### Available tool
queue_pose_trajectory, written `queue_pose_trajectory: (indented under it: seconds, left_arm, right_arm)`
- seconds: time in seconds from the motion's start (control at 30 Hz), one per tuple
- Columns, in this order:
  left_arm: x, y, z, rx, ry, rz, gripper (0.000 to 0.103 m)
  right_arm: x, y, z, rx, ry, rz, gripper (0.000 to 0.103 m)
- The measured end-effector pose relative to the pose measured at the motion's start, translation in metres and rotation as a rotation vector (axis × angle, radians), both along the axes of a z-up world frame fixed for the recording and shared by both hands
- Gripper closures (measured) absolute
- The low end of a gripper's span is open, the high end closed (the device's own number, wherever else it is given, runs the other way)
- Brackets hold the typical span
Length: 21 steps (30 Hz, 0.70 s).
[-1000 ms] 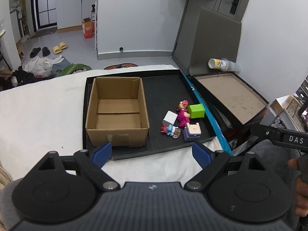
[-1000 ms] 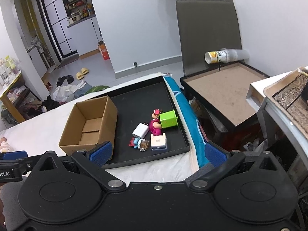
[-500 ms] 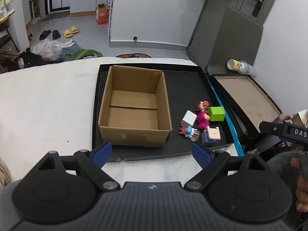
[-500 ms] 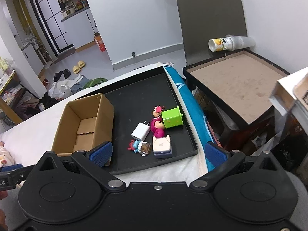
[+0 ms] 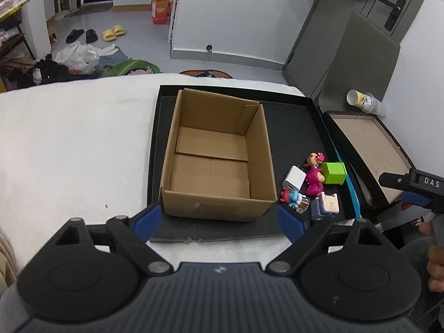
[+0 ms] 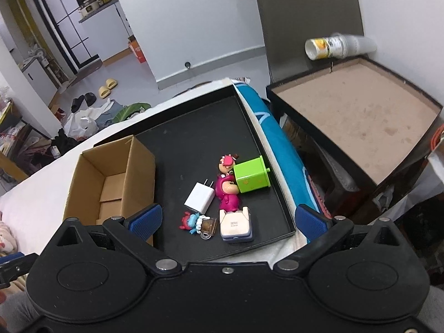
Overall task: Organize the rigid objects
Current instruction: 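Lower the right gripper onto the white-and-lavender cube toy and close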
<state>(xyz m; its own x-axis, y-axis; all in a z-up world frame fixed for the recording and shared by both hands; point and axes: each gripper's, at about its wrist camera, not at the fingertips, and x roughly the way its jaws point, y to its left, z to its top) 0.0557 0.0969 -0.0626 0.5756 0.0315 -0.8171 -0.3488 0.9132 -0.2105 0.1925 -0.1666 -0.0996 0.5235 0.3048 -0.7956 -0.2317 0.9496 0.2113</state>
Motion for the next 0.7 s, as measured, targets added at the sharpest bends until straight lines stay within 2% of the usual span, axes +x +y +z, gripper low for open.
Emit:
queue_pose_trajectory:
  seconds: [0.27, 0.4, 0.7]
  left_arm:
    - [0.012, 0.021, -0.014, -0.021, -0.002, 0.044, 0.015]
    - [0.023, 0.035, -0.024, -0.03, 0.019, 0.049, 0.017]
    - [0.045, 0.066, -0.046, -0.054, 0.046, 0.104, 0.031]
  right_arm:
    - [0.026, 0.002, -0.014, -0.005, 0.021, -0.033, 0.0]
    - [0.038, -0.002, -0.031, 0.038, 0.077, -0.052, 0.0]
    - [0.057, 0.013, -0.054, 0.02, 0.15, -0.004, 0.006]
